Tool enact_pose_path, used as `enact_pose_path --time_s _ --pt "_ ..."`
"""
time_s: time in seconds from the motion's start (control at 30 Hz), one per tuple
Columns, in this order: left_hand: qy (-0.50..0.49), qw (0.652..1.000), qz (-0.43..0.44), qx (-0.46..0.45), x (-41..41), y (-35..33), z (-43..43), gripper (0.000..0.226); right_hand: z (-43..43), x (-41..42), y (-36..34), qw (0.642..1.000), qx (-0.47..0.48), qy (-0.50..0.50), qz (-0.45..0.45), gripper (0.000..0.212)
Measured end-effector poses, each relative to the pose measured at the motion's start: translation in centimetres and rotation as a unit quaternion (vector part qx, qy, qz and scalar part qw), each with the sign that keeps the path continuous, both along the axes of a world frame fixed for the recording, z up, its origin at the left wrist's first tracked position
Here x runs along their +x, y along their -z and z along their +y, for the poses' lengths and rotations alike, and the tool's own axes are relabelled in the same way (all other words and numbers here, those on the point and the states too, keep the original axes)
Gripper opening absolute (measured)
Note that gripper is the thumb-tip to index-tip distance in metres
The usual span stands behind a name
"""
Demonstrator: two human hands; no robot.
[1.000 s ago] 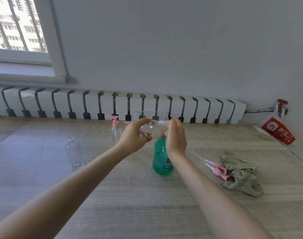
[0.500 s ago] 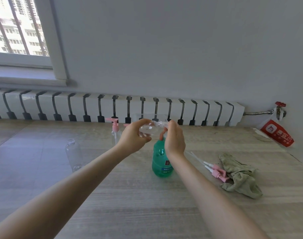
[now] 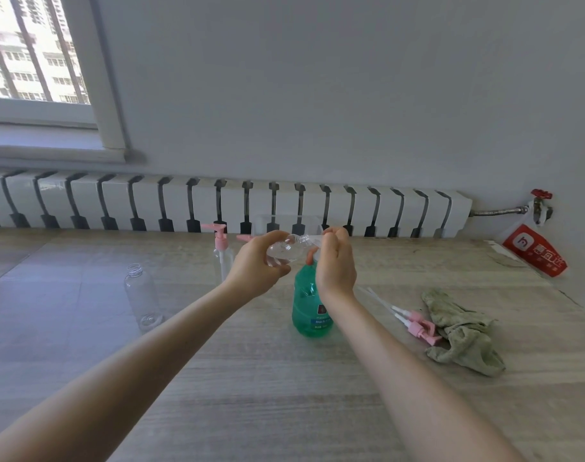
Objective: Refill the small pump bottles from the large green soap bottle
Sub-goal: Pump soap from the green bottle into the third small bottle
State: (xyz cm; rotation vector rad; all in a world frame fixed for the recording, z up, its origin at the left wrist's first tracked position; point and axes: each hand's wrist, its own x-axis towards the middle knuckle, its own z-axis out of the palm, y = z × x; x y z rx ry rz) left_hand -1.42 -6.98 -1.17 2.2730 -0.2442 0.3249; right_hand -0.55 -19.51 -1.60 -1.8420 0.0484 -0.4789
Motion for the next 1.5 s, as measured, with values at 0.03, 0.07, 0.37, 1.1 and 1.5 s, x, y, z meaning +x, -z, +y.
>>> enact_pose_path --time_s 0.03,0.07,0.37,1.1,1.5 --pt "0.0 1.0 0.002 0.0 0.0 0.0 0.0 0.052 0.0 0.0 0.0 1.0 0.001 0.0 -0.001 0.032" --pt "0.001 1.0 0.004 0.0 -0.1 -0.1 -0.1 0.052 0.0 0.0 0.1 1.0 0.003 0.0 -0.001 0.031" --pt "0.011 1.0 0.007 -0.023 -0.5 -0.6 -0.3 0.052 0.0 0.2 0.1 1.0 -0.023 0.009 0.013 0.045" --pt "0.01 0.999 0.024 -0.044 -0.6 -0.7 -0.5 0.053 -0.1 0.6 0.3 1.0 -0.008 0.003 -0.009 0.032" --pt "0.011 0.999 0.019 -0.032 -0.1 0.2 -0.3 0.054 0.0 0.4 0.2 0.999 0.024 -0.01 -0.039 0.026"
